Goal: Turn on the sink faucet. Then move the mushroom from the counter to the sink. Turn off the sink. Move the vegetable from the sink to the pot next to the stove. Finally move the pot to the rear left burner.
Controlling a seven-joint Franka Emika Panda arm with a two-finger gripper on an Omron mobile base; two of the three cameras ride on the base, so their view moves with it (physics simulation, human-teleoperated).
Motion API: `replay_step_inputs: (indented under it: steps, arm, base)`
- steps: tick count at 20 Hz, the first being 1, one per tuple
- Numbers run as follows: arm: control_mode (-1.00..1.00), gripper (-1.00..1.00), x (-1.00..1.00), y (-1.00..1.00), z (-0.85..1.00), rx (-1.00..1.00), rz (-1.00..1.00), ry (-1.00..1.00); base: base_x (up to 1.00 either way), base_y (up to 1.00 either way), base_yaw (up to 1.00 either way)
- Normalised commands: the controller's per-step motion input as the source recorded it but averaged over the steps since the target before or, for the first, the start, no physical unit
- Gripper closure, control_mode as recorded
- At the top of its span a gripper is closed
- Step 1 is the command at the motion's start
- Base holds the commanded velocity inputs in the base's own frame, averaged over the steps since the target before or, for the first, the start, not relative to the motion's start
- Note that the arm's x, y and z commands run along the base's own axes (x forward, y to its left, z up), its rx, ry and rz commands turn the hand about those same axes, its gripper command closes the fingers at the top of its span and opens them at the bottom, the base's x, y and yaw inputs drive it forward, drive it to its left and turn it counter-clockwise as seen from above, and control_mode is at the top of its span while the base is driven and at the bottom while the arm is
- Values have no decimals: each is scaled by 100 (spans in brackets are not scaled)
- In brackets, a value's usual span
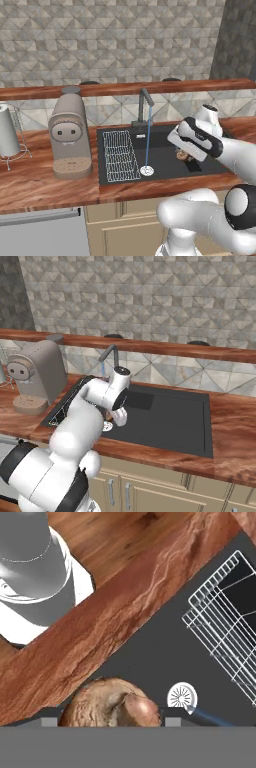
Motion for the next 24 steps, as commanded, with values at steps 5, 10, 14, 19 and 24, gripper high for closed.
replay_step_inputs:
  steps: [5, 10, 14, 19, 24]
  arm:
    - [-100, 100, 82, 0, -32, -9, 24, 9]
    - [-100, 100, 65, -1, -36, -5, 23, 7]
    - [-100, 100, 41, -6, -29, -1, 17, 0]
    - [-100, 100, 24, -5, -27, 0, 15, 0]
    - [-100, 100, 16, 0, -47, -2, 13, 0]
  base:
    - [0, 0, 0]
    - [0, 0, 0]
    - [0, 0, 0]
    - [0, 0, 0]
    - [0, 0, 0]
